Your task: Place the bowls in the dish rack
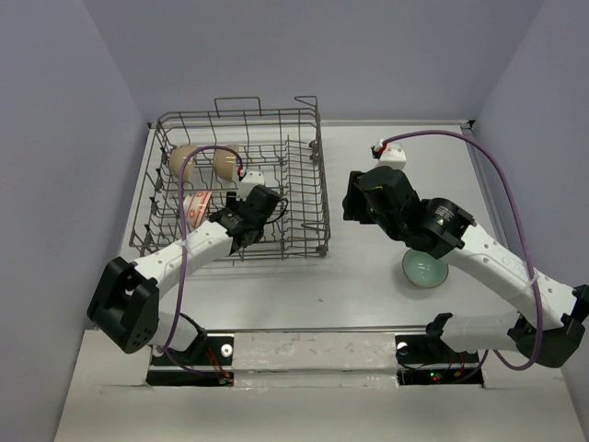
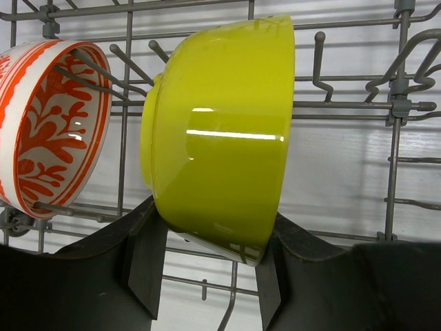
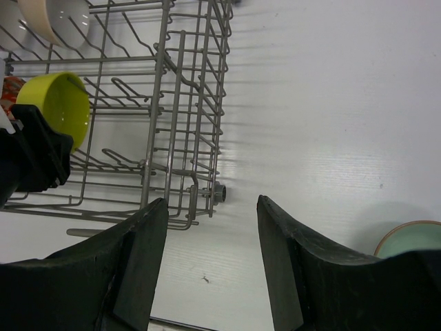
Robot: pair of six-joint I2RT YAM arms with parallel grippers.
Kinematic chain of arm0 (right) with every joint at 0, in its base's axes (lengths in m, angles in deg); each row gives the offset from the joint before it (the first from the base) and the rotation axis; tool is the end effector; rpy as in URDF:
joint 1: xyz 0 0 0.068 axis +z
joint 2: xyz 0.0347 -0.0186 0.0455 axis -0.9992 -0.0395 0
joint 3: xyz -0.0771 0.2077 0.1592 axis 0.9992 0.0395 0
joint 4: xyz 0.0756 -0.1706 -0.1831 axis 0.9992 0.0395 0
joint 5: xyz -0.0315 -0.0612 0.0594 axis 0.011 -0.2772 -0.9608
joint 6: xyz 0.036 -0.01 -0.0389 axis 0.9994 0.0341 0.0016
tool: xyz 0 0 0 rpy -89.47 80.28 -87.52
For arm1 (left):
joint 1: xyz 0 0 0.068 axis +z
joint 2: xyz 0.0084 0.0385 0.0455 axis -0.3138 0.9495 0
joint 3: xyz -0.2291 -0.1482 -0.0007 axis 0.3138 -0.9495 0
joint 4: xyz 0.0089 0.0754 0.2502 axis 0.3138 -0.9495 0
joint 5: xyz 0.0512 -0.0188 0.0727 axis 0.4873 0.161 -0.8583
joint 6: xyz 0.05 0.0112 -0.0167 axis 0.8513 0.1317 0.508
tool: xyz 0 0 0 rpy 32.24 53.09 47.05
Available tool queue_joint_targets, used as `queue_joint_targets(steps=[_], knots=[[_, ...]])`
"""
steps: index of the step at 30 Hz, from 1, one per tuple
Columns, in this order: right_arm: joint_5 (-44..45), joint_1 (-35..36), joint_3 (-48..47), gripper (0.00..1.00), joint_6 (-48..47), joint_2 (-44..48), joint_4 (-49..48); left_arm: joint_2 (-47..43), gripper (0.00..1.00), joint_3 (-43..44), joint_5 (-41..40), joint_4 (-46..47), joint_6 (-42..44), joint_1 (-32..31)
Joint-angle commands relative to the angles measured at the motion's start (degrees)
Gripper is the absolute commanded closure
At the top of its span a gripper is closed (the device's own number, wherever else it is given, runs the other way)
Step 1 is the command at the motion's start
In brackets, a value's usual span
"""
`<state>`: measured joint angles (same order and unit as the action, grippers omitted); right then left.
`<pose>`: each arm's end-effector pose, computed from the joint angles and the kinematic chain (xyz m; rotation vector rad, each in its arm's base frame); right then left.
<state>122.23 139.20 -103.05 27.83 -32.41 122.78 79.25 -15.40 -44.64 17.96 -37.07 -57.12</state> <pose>0.1656 0.1773 0.4024 -0.0062 2.1015 0.2747 0.2379 -0.1644 0.2469 0.0670 2.1907 0.1893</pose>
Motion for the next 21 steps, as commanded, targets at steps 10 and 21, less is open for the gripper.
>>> queue_joint_targets(steps=[10,21], knots=[[-0.1,0.1,-3.0,0.4,-0.8,-0.3,-0.5,-4.0,0.38,3.9,13.4,-3.6,-3.7,-1.9],[-0.7,0.1,-3.9,0.4,-1.2,-1.3,-0.7,-6.5,0.35,5.8,12.5,-5.7,-2.9,-2.0]])
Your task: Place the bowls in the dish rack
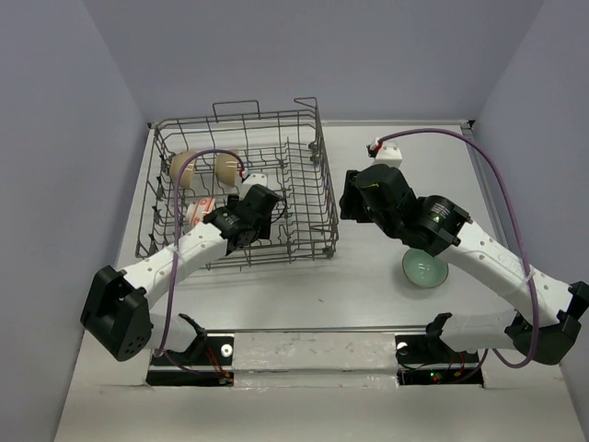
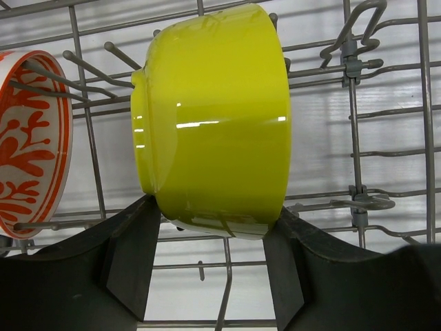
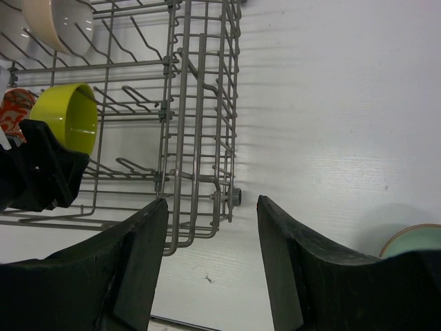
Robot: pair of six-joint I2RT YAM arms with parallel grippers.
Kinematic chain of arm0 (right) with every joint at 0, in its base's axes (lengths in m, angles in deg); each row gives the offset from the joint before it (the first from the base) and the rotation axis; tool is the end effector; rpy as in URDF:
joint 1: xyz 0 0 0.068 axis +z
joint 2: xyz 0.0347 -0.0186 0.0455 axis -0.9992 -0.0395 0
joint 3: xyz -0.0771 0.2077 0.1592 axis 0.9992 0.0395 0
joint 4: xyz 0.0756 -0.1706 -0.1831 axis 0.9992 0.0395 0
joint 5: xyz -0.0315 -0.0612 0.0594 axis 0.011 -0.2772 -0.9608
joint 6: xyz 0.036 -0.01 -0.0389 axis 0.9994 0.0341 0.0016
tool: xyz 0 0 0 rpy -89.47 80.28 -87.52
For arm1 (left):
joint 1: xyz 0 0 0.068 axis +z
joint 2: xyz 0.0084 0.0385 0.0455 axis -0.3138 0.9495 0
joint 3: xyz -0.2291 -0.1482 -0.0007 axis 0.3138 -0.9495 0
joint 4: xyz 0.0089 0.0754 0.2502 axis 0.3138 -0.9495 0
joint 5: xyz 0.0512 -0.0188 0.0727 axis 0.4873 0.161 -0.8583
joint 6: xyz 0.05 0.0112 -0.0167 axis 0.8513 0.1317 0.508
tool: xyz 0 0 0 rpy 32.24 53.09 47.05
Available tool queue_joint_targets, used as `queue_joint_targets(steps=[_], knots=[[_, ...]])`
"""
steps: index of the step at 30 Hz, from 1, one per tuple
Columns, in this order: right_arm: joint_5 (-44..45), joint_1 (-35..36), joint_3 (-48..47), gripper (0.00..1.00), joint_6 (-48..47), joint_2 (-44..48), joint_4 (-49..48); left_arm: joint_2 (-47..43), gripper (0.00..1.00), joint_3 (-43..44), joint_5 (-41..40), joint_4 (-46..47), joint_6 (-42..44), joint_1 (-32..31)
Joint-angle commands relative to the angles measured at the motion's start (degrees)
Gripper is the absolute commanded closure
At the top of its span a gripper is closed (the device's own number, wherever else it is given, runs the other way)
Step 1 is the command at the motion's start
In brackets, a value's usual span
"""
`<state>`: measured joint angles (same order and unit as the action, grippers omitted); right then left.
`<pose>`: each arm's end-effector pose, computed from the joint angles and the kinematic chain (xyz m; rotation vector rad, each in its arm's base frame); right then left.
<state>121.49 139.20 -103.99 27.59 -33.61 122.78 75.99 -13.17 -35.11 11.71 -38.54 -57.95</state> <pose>0.1688 0.1819 0.4028 -0.0197 2.1102 0.2802 0.2248 -0.1655 0.2643 0.1429 2.2705 0.0075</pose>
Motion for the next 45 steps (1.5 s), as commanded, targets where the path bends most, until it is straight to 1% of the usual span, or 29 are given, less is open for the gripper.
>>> queue_joint_targets(steps=[1,10,17,22,30,45], knots=[[-0.1,0.1,-3.1,0.4,-1.0,-0.2,-0.7,-3.4,0.34,3.8,2.8,0.2,-1.4,-1.1],[-0.3,0.1,-3.9,0.4,-1.2,-1.0,-0.7,-4.9,0.34,6.2,0.0,-2.7,-1.0,-1.1],[-0.7,0.1,-4.0,0.4,-1.3,-1.6,-0.8,-5.3,0.33,6.3,0.0,-3.1,-1.0,-1.0],[-0.7,0.1,-3.8,0.4,-1.4,-1.6,-0.8,-5.6,0.31,5.3,0.3,-2.7,-1.1,-1.0],[-0.9,0.1,-3.7,0.4,-1.5,-1.7,-0.9,-5.8,0.34,4.0,0.8,-1.8,-2.2,-0.9],[-1.3,0.1,-2.9,0.4,-1.6,-1.9,-1.5,-5.6,0.34,-3.5,3.6,3.3,-5.2,-0.8]])
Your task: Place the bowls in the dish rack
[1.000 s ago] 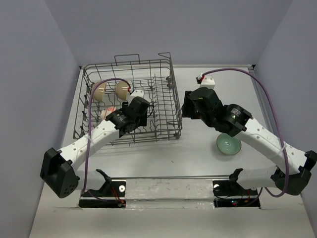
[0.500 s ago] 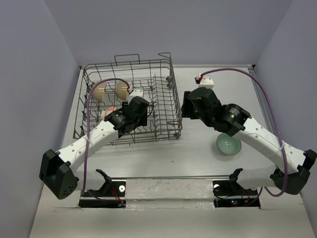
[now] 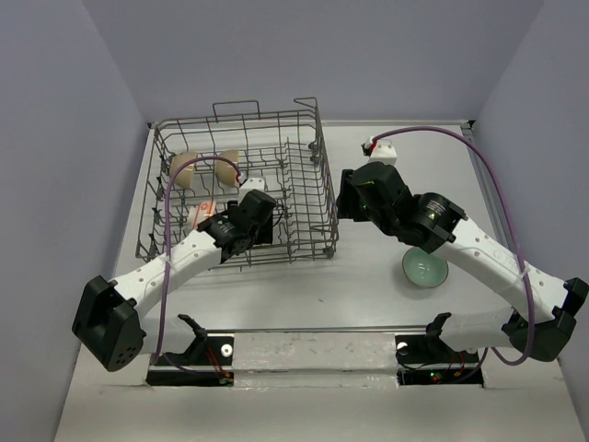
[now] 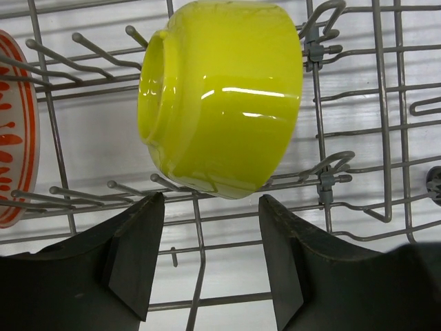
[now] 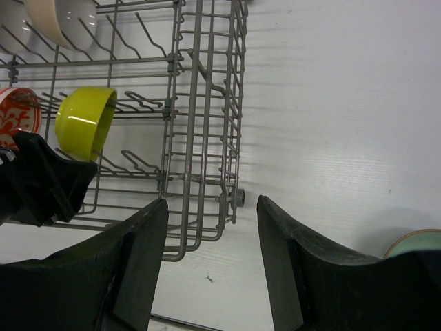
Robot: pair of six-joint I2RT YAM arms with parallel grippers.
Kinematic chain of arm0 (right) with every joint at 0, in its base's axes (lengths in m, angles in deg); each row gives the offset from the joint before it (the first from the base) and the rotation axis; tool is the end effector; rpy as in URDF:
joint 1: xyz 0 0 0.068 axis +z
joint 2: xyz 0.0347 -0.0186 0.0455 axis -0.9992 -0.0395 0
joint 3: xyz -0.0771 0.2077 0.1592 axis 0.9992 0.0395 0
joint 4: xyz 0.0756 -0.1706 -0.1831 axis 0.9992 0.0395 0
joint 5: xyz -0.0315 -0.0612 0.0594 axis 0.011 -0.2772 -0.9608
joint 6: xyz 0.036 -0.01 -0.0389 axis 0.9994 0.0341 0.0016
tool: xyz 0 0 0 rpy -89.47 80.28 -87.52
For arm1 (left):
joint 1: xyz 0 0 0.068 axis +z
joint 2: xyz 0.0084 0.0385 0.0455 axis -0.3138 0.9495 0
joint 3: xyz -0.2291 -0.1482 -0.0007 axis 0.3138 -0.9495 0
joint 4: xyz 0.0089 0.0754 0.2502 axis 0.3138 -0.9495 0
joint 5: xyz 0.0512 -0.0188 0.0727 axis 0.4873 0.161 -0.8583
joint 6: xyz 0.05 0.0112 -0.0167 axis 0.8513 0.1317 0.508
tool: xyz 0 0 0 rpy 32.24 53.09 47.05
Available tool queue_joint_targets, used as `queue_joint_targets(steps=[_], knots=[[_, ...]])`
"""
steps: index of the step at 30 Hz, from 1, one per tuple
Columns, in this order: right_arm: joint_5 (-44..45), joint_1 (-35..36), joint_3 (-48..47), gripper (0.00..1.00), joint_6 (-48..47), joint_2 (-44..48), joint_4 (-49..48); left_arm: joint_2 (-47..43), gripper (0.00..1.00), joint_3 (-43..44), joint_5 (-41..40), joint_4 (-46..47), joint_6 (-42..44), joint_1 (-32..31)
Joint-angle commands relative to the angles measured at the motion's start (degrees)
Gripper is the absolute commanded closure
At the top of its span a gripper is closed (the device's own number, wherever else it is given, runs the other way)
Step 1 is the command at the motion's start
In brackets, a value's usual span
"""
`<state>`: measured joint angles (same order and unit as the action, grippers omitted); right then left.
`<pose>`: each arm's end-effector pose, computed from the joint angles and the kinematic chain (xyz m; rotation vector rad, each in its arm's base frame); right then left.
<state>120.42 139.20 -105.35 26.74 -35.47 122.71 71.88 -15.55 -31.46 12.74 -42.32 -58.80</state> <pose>0.1738 0.1891 0.4026 -0.0488 2.1229 0.2823 0.2110 -0.1619 0.2695 0.1012 2.2611 -0.1327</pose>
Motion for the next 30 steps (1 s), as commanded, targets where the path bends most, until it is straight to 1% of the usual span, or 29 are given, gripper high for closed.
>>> queue_joint_targets(steps=[1,7,10,16,22,25,30], knots=[[-0.3,0.1,-1.5,0.4,-0.8,-0.1,-1.4,-1.5,0.34,-1.3,0.1,2.5,-1.6,0.0],[-0.4,0.1,-1.5,0.4,-0.7,-0.2,-1.4,-3.0,0.34,-2.3,-0.1,2.9,-2.0,0.0],[-0.5,0.1,-1.5,0.4,-0.8,-0.3,-1.4,-4.0,0.34,-1.2,-0.5,1.6,-1.6,0.0],[-0.4,0.1,-2.0,0.4,-1.0,-0.7,-1.4,-6.2,0.34,4.1,-2.6,-3.0,-0.7,0.0],[-0.7,0.1,-2.8,0.4,-1.0,-1.2,-1.4,-8.3,0.32,8.4,-4.0,-4.5,1.3,0.1],[-0.5,0.1,-3.3,0.4,-1.0,-1.5,-1.3,-7.7,0.3,9.8,-4.1,-4.7,2.6,0.1],[-0.2,0.1,-3.7,0.4,-0.9,-1.7,-1.1,-4.2,0.27,11.5,-5.3,-4.6,4.2,0.1]])
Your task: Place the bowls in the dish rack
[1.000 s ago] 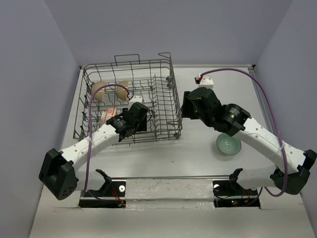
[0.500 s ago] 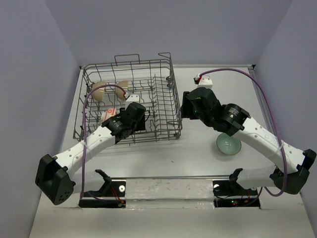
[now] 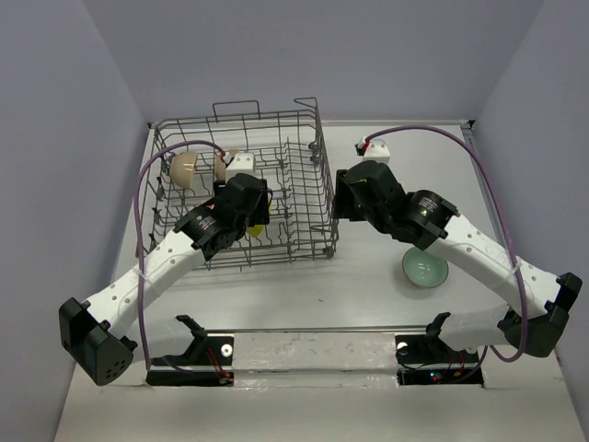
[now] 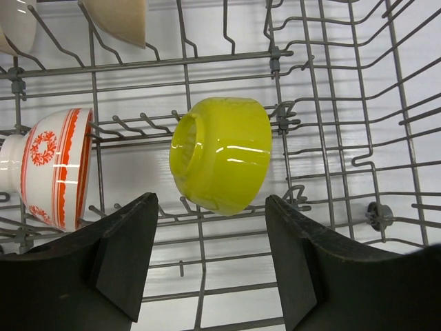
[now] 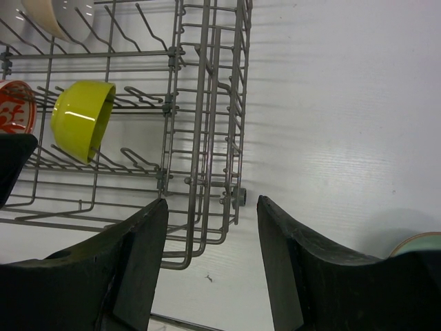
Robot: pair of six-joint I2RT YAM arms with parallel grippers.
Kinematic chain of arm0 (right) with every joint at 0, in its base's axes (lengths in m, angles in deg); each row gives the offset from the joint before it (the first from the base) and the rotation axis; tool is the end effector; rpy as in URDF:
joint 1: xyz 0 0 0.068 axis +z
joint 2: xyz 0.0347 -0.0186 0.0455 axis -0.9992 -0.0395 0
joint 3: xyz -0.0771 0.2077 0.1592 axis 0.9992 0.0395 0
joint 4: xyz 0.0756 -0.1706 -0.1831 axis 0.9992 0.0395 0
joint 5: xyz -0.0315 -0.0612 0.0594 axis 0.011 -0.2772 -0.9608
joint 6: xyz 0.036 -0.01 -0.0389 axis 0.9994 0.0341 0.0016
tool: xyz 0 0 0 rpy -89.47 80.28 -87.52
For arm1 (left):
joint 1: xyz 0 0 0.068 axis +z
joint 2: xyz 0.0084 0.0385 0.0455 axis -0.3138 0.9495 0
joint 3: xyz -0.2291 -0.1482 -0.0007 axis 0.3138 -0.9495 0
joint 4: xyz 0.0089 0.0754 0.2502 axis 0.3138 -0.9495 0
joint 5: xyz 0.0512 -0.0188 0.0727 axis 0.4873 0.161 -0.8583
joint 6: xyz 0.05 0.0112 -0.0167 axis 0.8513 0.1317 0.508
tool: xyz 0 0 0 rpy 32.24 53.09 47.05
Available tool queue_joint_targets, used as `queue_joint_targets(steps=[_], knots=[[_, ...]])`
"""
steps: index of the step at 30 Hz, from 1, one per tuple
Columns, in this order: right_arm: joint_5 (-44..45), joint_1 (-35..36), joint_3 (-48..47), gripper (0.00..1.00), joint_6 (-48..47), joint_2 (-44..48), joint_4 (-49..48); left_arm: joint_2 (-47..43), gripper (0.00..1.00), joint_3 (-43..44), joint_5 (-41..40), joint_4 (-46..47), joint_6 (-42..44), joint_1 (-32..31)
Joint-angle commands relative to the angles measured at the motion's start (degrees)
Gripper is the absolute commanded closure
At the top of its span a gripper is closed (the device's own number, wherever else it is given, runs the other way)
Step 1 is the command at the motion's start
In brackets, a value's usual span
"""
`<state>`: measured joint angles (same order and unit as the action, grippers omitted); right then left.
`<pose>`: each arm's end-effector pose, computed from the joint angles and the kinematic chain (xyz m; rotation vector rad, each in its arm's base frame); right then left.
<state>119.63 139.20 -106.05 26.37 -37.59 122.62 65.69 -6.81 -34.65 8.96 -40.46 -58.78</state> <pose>0.1800 0.1976 0.3975 -0.0723 2.1454 0.2730 0.1989 -0.1490 0.3413 0.0426 2.0798 -0.1860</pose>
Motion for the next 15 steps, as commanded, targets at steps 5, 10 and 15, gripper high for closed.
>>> queue_joint_targets(steps=[5,10,15], knots=[[0.9,0.1,-2.7,0.39,-0.4,1.1,-0.9,6.9,0.26,4.6,-4.5,-1.2,3.3,0.0],[2.5,0.1,-2.8,0.37,-0.8,2.9,0.5,9.6,0.25,4.9,-6.4,-0.7,3.9,0.1],[3.8,0.1,-1.8,0.36,-0.8,4.5,1.0,13.4,0.25,5.7,-7.4,-0.8,4.1,0.1]])
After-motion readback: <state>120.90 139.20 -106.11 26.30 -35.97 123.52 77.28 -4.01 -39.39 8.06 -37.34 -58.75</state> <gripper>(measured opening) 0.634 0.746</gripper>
